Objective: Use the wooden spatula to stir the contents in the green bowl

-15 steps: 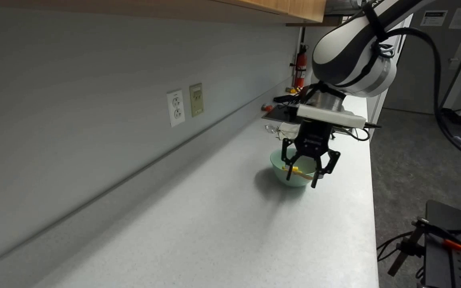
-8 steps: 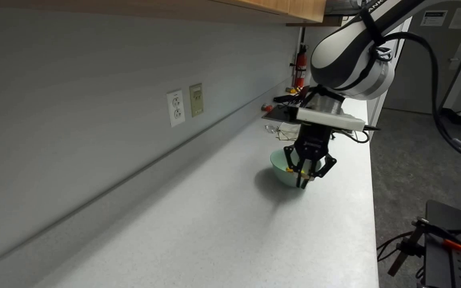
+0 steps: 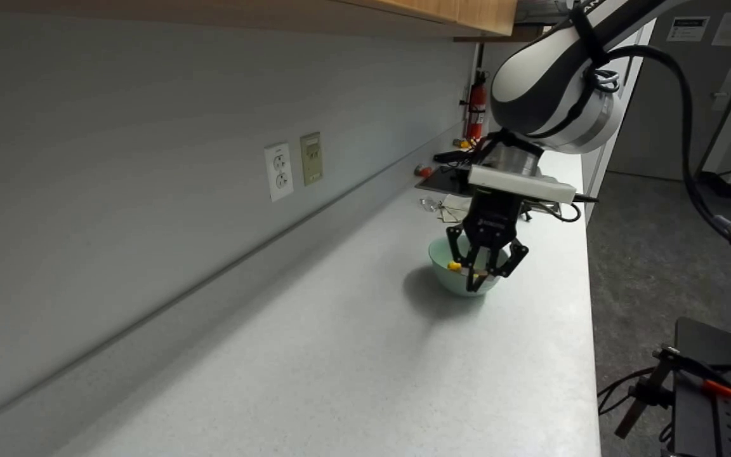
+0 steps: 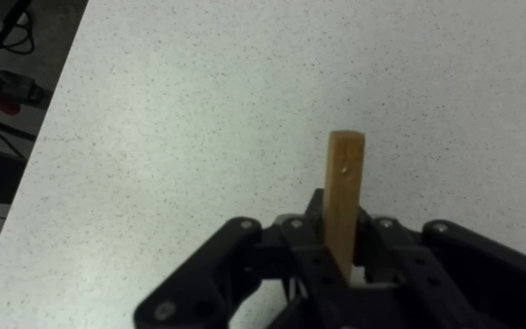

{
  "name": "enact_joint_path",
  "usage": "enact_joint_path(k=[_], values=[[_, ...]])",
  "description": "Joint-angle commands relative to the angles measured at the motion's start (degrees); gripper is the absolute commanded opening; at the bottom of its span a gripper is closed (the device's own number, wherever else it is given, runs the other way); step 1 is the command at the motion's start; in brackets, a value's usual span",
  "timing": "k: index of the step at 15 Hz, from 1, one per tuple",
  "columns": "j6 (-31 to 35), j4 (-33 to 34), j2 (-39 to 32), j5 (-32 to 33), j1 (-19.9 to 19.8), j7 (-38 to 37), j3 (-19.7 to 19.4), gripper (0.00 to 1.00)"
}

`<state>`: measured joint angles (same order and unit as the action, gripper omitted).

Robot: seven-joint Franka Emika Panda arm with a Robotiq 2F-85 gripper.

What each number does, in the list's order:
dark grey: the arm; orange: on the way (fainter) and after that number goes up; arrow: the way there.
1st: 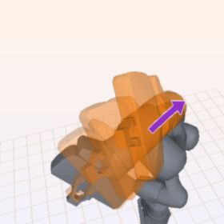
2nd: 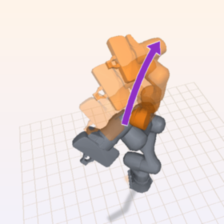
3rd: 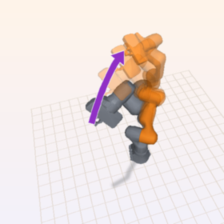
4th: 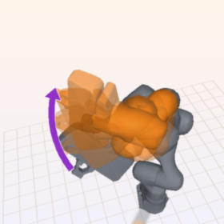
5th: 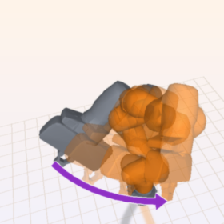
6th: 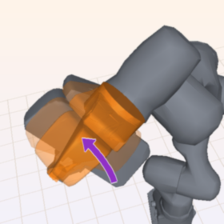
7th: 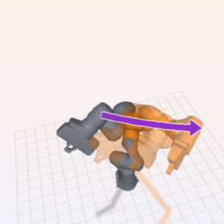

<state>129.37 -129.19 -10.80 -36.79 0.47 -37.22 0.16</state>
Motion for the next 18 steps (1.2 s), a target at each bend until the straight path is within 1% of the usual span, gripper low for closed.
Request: enact_joint_path(k=[1,5,8,12,15,16,18], values=[[-0.3,0.9,1.8,-0.2,-0.3,2.6,-0.4,0.02],[-1.9,1.8,2.6,-4.6,-1.2,4.3,-0.6,0.02],[-4.0,1.5,3.6,-6.9,-1.4,4.0,-1.0,0.02],[-6.7,0.9,6.1,-5.9,-1.7,3.3,-2.0,0.02],[-6.4,0.1,8.4,-4.5,-1.6,3.5,-2.4,0.02],[-7.9,0.3,8.6,-5.4,-1.9,3.9,-2.5,0.02],[-8.6,0.3,8.4,-5.9,-2.0,3.9,-2.7,0.02]])
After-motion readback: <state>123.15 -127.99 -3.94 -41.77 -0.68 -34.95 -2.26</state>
